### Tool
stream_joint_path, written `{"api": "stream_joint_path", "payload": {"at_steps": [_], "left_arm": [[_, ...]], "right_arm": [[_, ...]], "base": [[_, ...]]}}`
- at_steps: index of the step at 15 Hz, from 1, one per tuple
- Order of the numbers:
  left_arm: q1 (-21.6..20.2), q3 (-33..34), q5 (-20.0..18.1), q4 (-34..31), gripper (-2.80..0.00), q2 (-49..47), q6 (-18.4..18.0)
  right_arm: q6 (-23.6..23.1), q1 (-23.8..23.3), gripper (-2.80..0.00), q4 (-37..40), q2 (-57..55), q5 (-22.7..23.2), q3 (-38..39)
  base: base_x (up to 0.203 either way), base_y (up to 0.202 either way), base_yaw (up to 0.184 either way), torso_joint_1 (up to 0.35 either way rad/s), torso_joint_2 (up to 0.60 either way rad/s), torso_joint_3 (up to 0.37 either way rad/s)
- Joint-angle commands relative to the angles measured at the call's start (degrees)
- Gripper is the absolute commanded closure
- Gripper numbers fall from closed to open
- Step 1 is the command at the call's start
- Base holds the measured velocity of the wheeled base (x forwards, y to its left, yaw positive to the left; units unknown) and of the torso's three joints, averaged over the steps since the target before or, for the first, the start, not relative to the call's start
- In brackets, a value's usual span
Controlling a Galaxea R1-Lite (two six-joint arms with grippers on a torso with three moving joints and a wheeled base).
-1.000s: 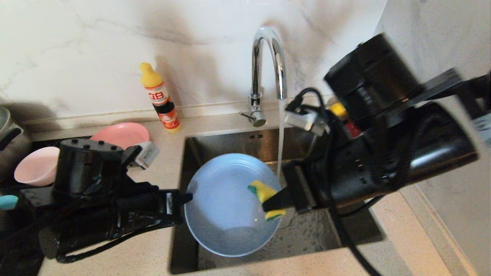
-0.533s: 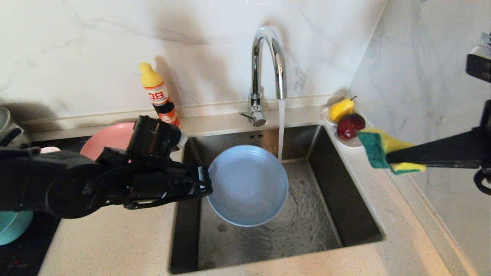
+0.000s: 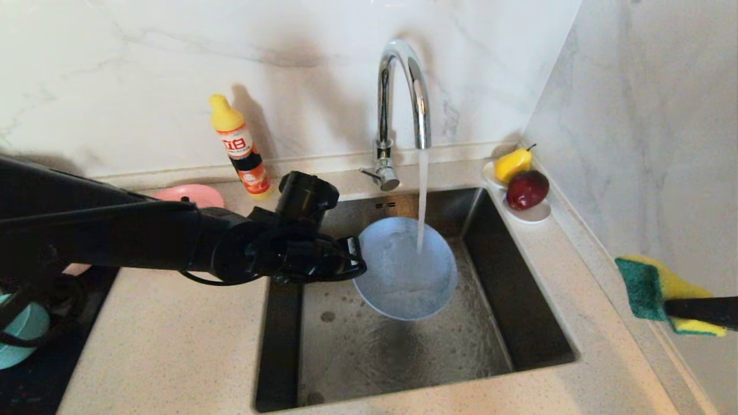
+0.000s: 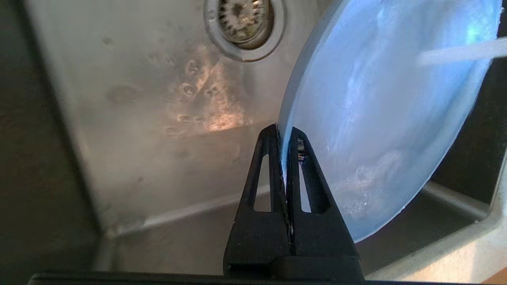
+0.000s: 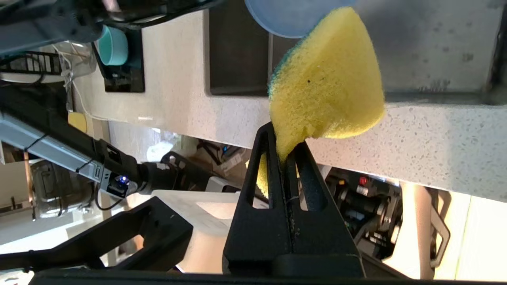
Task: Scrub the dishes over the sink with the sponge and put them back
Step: Rinse the plate
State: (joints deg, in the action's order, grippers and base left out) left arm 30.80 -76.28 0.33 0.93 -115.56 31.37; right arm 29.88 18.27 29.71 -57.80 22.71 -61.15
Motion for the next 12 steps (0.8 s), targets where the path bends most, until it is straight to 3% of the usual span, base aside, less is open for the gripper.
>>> {"api": "stream_joint_path", "payload": {"at_steps": [1, 6, 9, 11, 12], "left_arm": [[1.0, -2.47, -0.02, -0.17, 0.0, -2.82, 0.19], [5.37, -6.26, -0.02, -0.96, 0.0, -5.89, 0.19], [5.85, -6.51, 0.12, -2.17, 0.0, -5.72, 0.4], [5.16, -5.95, 3.51, -4.6, 0.0, -4.52, 0.42], [4.25, -5.54, 7.14, -5.88, 0.0, -3.88, 0.25]], "right_arm": [[0.18, -0.17, 0.0, 0.09, 1.52, 0.14, 1.08], [0.09, -0.17, 0.0, -0.17, 2.71, 0.14, 3.58], [0.09, -0.17, 0.0, -0.18, 2.78, 0.14, 4.46], [0.09, -0.17, 0.0, -0.18, 2.87, 0.15, 4.47], [0.09, -0.17, 0.0, -0.18, 2.87, 0.23, 4.78]], "base": [[0.0, 0.0, 0.0, 0.0, 0.0, 0.0], [0.0, 0.0, 0.0, 0.0, 0.0, 0.0], [0.0, 0.0, 0.0, 0.0, 0.0, 0.0], [0.0, 0.0, 0.0, 0.0, 0.0, 0.0], [0.0, 0.0, 0.0, 0.0, 0.0, 0.0]]}}
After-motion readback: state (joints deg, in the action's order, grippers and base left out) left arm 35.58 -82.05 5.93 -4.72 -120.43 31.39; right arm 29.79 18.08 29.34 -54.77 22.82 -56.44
